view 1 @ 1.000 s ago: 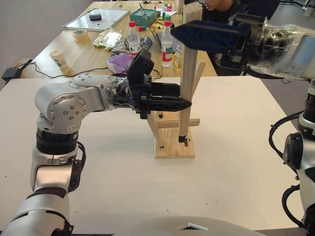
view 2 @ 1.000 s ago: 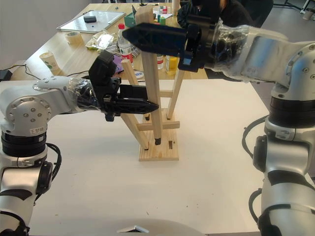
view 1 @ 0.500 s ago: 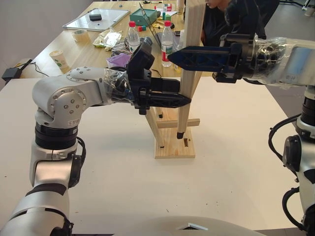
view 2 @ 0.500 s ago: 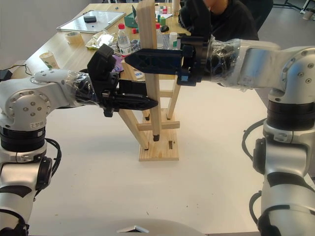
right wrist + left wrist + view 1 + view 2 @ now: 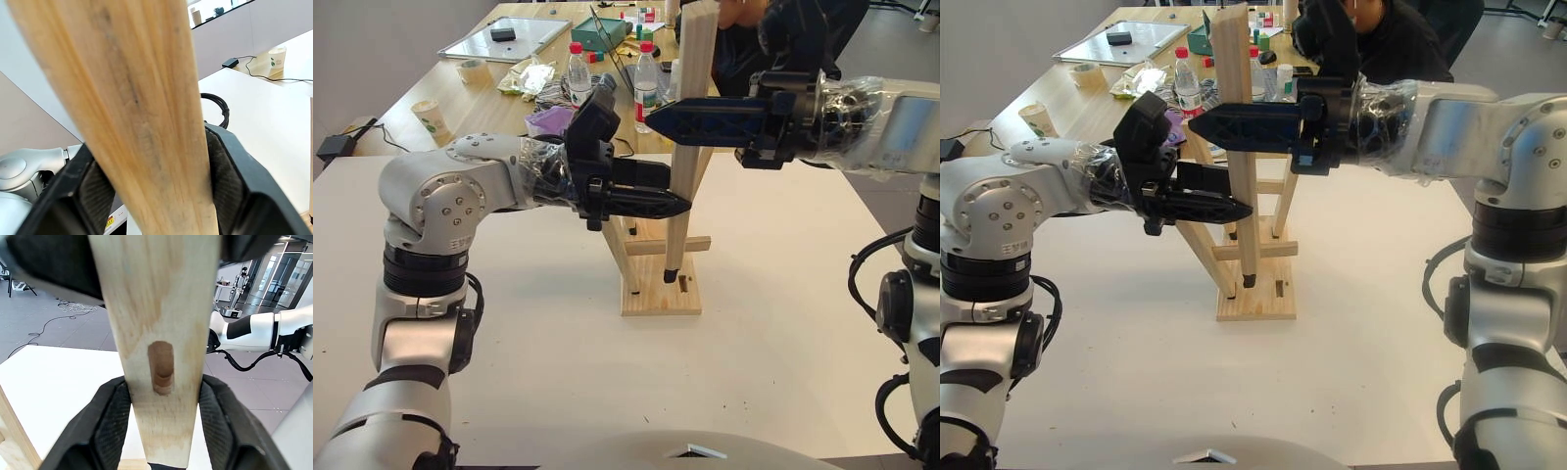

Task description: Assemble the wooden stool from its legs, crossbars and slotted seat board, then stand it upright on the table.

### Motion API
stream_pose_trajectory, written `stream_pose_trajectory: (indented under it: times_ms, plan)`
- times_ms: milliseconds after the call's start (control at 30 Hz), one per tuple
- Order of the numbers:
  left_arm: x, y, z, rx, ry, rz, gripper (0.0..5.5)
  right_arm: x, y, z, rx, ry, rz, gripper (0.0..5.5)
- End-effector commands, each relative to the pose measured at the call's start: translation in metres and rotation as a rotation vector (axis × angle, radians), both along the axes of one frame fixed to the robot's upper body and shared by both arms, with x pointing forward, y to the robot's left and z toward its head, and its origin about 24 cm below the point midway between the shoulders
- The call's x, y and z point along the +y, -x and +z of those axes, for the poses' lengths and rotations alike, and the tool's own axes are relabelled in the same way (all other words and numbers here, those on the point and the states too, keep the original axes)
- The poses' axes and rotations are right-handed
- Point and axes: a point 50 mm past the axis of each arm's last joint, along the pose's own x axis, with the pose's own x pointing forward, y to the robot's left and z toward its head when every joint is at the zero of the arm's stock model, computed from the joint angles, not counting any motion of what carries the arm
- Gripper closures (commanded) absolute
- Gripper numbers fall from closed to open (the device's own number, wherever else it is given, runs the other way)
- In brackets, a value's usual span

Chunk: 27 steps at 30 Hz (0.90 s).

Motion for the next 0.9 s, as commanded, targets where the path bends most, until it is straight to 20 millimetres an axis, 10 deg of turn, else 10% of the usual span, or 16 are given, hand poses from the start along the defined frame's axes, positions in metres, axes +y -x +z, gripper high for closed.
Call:
stream_pose_trajectory:
  times_ms: [33,467,633,900]
  plan:
    - [0.002,-0.003,0.007,-0.050,-0.021,0.029,2.63,-0.002,0.001,-0.003,0.009,0.028,-0.001,3.32]
    - [0.029,-0.013,0.022,-0.096,-0.008,0.110,1.26,-0.031,-0.010,0.016,-0.037,-0.025,-0.146,3.44]
    - [0.051,-0.016,0.041,-0.133,0.103,0.170,1.26,-0.083,-0.018,0.033,-0.164,-0.118,-0.348,3.44]
    - [0.095,-0.030,0.037,-0.044,0.312,0.291,1.26,-0.149,-0.018,-0.049,-0.290,-0.020,-0.513,3.44]
